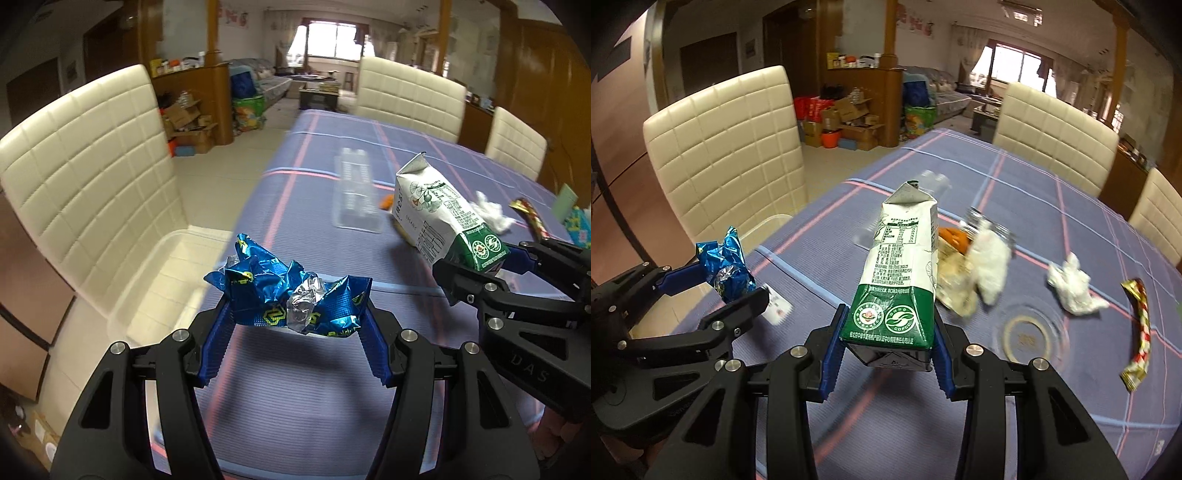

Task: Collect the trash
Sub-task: 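Carry the blue wrapper and milk carton over the clear bin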

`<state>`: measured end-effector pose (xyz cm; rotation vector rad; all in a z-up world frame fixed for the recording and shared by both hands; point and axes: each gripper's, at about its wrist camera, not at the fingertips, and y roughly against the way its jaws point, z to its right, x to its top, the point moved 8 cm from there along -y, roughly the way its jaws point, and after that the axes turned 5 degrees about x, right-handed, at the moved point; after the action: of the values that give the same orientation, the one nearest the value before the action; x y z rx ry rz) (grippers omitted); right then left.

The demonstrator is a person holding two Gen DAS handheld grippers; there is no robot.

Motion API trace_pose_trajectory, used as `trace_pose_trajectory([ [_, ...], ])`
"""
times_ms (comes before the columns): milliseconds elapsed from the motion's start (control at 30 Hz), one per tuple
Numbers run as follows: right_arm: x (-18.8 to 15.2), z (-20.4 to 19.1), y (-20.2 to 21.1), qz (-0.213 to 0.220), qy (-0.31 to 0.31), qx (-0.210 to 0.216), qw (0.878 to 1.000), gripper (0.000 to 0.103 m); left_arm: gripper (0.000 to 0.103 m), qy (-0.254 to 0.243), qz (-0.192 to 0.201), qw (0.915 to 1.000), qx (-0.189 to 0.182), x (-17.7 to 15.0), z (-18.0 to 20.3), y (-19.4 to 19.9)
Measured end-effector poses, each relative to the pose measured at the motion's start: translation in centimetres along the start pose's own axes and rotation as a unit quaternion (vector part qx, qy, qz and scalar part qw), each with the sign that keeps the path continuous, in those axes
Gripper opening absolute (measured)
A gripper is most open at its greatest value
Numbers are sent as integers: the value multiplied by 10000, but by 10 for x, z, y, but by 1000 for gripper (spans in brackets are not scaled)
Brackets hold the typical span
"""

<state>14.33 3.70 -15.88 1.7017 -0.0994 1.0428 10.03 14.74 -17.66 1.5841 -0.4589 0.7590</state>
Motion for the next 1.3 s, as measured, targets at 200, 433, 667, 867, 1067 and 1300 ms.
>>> trace_pose_trajectory([
  [200, 17, -25, -21, -59, 230, 204, 9995, 40, 63, 187, -74, 9994, 266, 6, -37, -14],
  [433, 32, -42, -42, -146, 378, 328, 9986, 40, 63, 327, -124, 9983, 458, 11, -69, -27],
  [667, 46, -65, -58, -200, 587, 450, 9971, 40, 63, 539, -181, 9968, 559, 14, -96, -38],
  [867, 55, -85, -68, -153, 796, 497, 9955, 40, 63, 597, -191, 9960, 636, 15, -112, -43],
  [1067, 57, -94, -75, -99, 978, 372, 9945, 40, 63, 672, -271, 9954, 631, 12, -122, -51],
  [1300, 65, -102, -80, -56, 1036, 426, 9937, 40, 63, 706, -299, 9949, 656, 13, -132, -58],
])
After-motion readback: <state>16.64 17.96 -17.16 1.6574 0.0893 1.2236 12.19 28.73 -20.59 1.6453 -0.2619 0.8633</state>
